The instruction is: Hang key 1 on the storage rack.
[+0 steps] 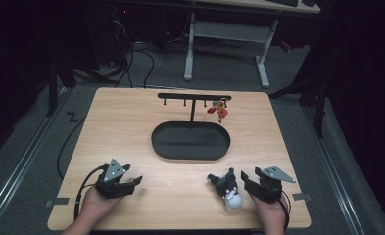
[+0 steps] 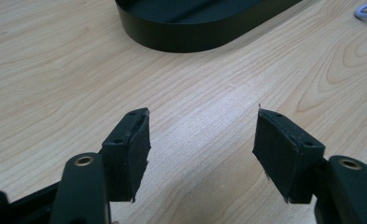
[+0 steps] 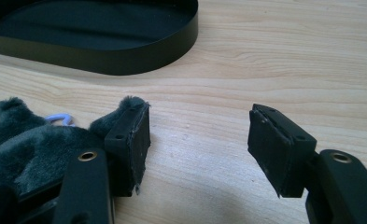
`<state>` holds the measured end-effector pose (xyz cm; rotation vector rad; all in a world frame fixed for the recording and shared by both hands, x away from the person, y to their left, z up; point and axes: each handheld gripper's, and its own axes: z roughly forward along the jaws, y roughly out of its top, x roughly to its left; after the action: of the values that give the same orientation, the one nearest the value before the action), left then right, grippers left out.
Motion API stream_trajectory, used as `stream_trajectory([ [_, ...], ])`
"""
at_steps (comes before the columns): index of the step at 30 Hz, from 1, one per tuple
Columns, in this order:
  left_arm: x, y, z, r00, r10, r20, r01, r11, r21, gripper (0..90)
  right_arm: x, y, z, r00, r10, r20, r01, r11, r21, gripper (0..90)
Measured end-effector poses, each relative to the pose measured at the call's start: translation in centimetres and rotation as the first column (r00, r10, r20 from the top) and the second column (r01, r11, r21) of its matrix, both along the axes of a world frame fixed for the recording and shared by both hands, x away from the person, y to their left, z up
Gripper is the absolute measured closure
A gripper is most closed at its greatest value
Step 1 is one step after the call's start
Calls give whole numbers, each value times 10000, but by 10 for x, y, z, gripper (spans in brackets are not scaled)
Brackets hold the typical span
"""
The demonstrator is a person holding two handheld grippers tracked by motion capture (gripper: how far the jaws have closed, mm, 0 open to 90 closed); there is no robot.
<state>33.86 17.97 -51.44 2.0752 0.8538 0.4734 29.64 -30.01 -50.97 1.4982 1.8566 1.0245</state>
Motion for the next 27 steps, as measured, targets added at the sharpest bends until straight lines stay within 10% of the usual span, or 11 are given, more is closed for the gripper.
stream_trajectory([
  [8, -2, 2, -2, 9994, -334, 0, 334, 9993, 167, 357, -2, 3, 1, 9995, 254, -167, -258, 9994, -243, 401],
  [20, -4, 0, -7, 9995, -240, 189, 230, 9984, 517, 347, -3, 5, 11, 9808, 464, -1893, -610, 9955, -723, 398],
  [27, -4, 1, -8, 9990, -386, 218, 375, 9980, 508, 345, 2, 11, 20, 9521, 284, -3043, -899, 9776, -1902, 409],
])
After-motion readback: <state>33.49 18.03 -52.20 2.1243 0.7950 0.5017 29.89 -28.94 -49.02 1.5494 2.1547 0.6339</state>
